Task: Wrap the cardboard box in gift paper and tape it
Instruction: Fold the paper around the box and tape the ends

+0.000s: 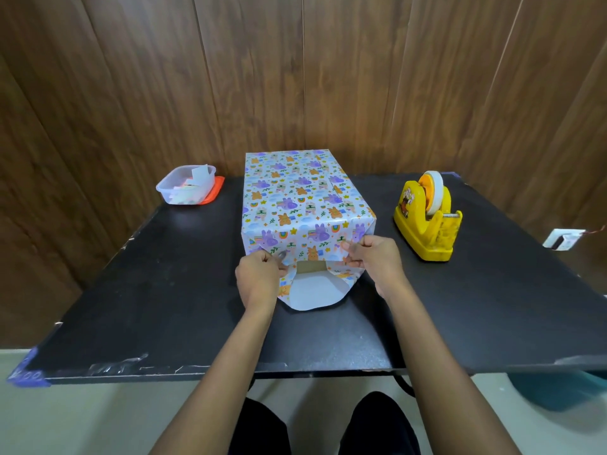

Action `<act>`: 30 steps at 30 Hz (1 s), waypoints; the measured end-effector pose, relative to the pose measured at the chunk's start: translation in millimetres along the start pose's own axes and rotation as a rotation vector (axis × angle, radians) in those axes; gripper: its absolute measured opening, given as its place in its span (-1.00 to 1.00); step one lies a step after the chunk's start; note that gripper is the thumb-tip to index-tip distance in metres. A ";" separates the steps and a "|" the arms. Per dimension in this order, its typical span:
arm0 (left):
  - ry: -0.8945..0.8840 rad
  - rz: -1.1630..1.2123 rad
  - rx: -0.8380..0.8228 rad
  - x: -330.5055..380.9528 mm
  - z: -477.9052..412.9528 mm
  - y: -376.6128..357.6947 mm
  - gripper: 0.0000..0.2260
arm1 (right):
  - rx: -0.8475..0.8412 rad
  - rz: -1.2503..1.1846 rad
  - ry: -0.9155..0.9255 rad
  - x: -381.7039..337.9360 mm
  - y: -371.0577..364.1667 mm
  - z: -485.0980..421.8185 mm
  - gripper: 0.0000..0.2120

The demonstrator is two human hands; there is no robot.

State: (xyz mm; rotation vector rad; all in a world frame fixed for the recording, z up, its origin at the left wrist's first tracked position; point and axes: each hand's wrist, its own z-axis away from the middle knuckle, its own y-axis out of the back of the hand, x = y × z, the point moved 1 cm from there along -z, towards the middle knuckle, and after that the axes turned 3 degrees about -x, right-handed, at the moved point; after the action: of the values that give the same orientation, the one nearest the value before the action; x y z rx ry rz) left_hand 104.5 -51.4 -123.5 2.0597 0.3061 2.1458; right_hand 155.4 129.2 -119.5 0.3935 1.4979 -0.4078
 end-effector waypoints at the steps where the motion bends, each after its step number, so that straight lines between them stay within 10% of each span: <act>1: -0.013 -0.104 0.007 2.5 2.3 1.6 -0.78 | 0.017 0.004 -0.014 0.7 -1.3 -0.9 -0.85; 8: -0.782 -0.816 0.542 14.4 16.3 10.3 -0.66 | 0.025 0.015 -0.053 -0.1 -5.7 -2.0 -0.85; 13: -1.314 -1.088 0.160 30.9 -19.5 -12.7 -0.48 | 0.026 0.061 -0.039 -3.1 -4.2 -1.7 -0.75; 30: -1.409 -1.303 -0.082 23.4 -35.1 -13.5 -0.21 | 0.177 0.932 0.189 -13.9 6.8 6.3 -0.58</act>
State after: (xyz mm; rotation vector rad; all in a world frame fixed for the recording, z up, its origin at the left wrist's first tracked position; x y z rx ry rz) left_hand 67.9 -33.9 -105.5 1.8275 0.8839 -0.0987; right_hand 163.8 132.2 -105.4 1.2245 1.2935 0.2504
